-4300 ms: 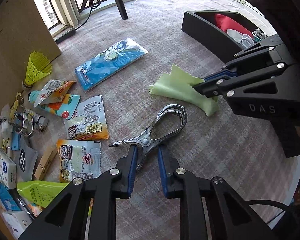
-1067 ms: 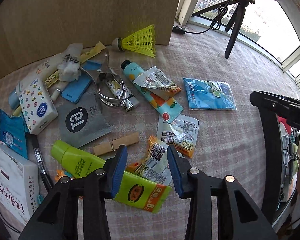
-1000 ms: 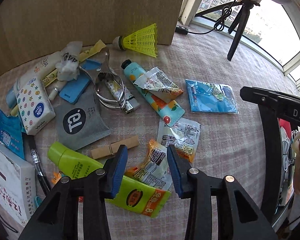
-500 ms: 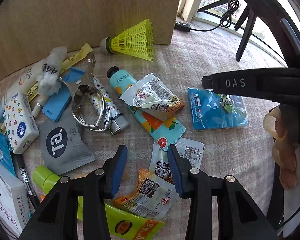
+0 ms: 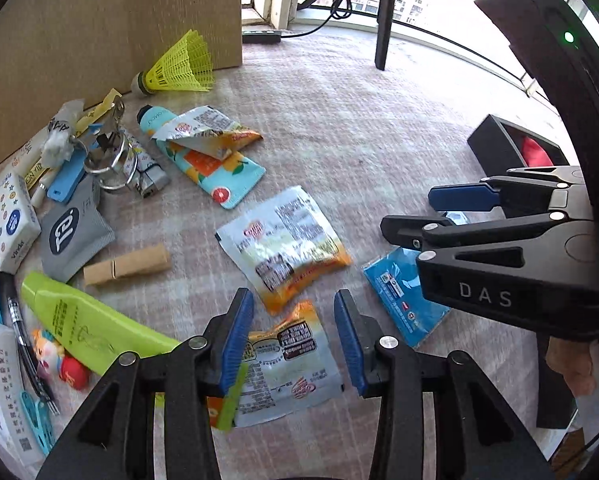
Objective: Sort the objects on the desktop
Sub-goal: 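Grasp the blue printed packet with the right tool and lift it, then lower the blue packet onto the tablecloth and open the right tool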
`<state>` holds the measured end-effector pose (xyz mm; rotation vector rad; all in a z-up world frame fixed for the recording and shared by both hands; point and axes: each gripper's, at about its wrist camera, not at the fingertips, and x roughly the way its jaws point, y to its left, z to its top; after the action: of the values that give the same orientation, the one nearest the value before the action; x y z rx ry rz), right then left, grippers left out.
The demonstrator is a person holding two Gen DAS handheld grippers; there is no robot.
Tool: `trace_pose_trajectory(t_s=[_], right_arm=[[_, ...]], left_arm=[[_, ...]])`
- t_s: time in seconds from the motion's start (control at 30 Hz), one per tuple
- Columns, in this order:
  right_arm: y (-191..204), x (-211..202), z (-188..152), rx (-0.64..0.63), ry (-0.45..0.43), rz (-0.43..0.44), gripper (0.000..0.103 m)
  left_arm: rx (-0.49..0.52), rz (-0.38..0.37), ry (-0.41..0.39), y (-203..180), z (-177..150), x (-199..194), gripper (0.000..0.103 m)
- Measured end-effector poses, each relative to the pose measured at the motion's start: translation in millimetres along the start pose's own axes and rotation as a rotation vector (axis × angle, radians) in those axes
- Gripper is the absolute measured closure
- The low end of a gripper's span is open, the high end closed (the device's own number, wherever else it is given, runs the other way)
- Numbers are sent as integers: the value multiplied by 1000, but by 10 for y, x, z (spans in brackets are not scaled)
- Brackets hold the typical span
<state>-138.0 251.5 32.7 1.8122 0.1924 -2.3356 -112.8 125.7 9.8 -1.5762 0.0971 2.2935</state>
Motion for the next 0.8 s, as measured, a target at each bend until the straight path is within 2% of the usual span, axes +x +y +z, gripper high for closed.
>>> trace_pose_trajectory(t_s=[0.23, 0.3, 0.37, 0.4, 0.6, 0.7, 0.8], right_arm=[[-68, -170, -561, 14, 34, 60, 53], [-110, -217, -689, 26, 76, 129, 53], [-193, -271, -807, 53, 114, 210, 53], [-245, -318, -859, 63, 111, 220, 53], [-598, -489, -1060, 95, 48, 182, 53], [-604, -479, -1161, 81, 36, 153, 53], [-538, -404, -1121, 62, 41, 145, 53]], left_arm=[[139, -26, 38, -305, -466, -206, 63], [140, -72, 77, -358, -531, -255, 63], [115, -68, 85, -301, -586, -328, 64], [104, -62, 75, -261, -616, -378, 64], [97, -87, 82, -235, -683, -535, 64], [100, -145, 103, -366, -724, -533, 64], [117, -184, 124, -514, -796, -477, 64]])
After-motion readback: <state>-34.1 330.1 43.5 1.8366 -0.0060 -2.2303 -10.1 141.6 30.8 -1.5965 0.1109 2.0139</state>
